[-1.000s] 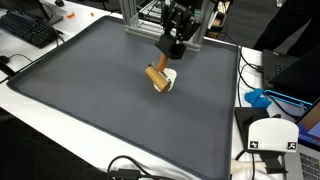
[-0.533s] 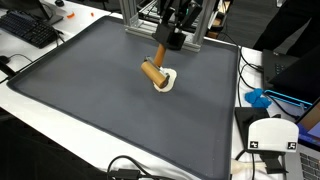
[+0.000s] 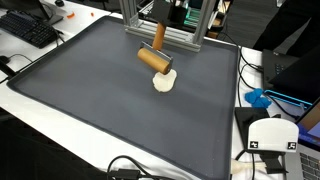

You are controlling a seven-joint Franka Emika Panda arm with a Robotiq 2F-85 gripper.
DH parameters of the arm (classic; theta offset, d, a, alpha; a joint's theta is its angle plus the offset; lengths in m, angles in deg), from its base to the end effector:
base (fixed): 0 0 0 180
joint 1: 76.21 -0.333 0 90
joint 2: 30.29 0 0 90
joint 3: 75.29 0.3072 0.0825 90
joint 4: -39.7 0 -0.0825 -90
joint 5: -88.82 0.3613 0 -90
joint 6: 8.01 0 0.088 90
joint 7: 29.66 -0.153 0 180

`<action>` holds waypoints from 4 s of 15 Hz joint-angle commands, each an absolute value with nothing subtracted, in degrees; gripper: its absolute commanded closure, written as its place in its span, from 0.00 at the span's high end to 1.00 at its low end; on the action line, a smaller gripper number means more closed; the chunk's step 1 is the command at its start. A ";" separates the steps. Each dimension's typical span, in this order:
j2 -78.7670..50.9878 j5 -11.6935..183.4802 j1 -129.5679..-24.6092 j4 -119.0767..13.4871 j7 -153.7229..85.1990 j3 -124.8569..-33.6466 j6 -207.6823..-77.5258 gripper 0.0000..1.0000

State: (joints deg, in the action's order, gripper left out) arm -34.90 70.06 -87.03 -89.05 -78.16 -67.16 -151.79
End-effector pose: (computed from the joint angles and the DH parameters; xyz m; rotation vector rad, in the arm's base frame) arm 0.5105 0.1692 0.3973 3.0247 -0.4298 0.6473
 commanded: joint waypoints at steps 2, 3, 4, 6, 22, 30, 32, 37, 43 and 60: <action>-42.35 77.19 -85.53 -91.76 -65.85 -66.88 -145.10 0.22; -43.34 78.01 -85.25 -91.89 -63.73 -66.87 -143.84 0.22; -44.60 79.54 -85.14 -92.14 -60.90 -67.03 -142.31 0.22; -46.72 81.42 -84.62 -92.41 -56.35 -67.15 -139.51 0.22; -64.51 93.44 -84.51 -102.86 -36.86 -69.93 -125.62 0.22; -70.53 97.21 -85.71 -109.68 -37.12 -68.95 -125.71 0.22; -71.59 97.51 -86.08 -110.72 -37.16 -68.64 -125.77 0.22; -73.55 98.38 -87.01 -112.09 -37.08 -68.02 -125.74 0.22; -74.62 98.07 -87.87 -111.80 -37.53 -66.69 -123.40 0.22; -74.12 98.59 -87.48 -112.36 -39.68 -65.46 -119.56 0.22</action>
